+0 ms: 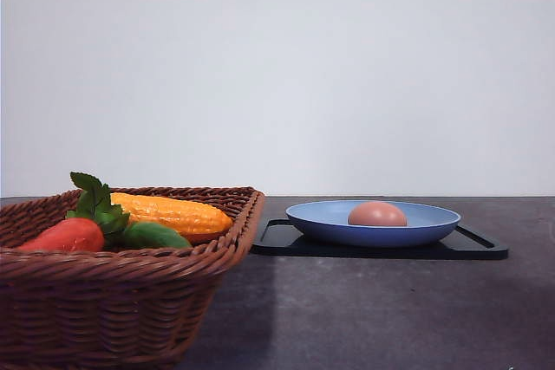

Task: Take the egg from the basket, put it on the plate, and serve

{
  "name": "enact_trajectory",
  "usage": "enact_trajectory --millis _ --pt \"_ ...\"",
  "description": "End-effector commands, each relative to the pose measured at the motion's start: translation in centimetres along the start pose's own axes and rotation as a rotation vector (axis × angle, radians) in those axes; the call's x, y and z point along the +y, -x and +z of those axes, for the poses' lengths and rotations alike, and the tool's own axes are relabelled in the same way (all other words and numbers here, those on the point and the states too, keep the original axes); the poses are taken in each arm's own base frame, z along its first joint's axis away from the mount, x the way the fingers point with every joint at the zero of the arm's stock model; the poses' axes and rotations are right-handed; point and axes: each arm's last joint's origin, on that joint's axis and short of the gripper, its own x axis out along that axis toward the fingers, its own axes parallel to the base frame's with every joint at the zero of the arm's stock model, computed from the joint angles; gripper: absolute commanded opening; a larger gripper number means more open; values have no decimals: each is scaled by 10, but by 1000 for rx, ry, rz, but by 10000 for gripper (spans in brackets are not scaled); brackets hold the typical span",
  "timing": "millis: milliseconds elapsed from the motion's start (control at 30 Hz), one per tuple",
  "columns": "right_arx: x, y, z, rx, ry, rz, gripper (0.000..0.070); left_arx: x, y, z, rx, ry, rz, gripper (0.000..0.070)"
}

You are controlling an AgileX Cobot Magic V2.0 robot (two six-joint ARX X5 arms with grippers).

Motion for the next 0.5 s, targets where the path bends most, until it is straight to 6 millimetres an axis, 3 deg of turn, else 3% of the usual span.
enact_trajectory --millis 0,467 --pt "0 0 -2 2 -11 -1 0 1 -2 -9 38 0 5 0" --pt "0 0 -2 2 -11 -1 0 1 -2 -9 38 0 5 0"
